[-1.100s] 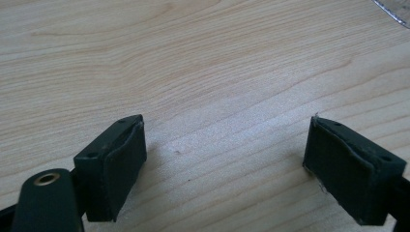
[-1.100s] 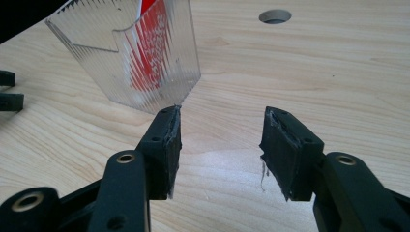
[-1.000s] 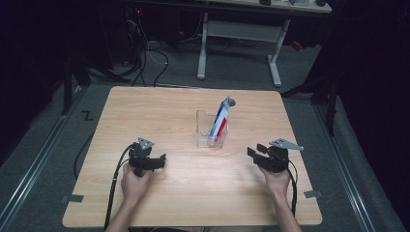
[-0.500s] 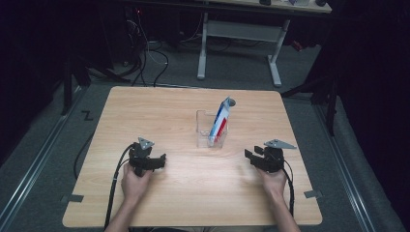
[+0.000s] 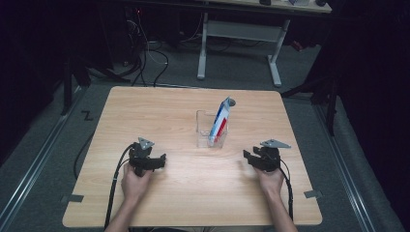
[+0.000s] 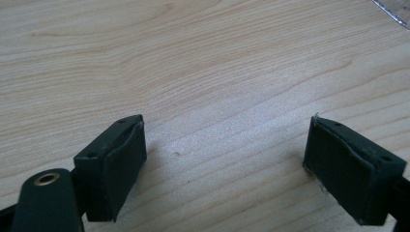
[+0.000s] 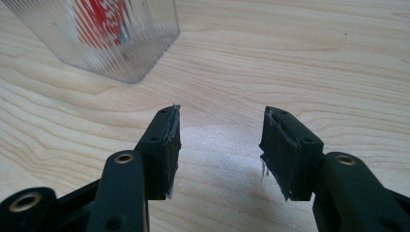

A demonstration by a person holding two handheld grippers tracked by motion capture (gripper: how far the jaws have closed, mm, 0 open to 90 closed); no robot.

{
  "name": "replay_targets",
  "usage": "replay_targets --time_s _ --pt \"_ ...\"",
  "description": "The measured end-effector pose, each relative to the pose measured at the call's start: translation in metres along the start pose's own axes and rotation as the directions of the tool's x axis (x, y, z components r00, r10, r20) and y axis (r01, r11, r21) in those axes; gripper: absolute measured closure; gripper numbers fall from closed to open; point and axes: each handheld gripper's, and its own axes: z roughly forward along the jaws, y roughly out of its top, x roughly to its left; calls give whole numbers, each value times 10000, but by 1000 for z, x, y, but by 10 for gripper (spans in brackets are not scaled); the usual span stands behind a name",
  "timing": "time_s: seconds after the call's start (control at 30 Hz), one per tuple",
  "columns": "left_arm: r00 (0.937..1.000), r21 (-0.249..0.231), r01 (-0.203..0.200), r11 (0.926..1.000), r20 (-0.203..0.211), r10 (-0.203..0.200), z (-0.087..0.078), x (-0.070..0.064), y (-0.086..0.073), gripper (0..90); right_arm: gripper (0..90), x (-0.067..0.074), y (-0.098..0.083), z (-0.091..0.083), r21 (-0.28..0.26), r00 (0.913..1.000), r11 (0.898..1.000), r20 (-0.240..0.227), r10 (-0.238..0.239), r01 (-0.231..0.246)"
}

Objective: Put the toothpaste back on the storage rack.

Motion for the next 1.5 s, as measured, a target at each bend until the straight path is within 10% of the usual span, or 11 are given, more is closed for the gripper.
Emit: replay_targets --time_s 1.5 --pt "10000 -13 14 10000 -2 -14 0 0 0 154 394 7 -6 19 726 9933 9942 782 -845 789"
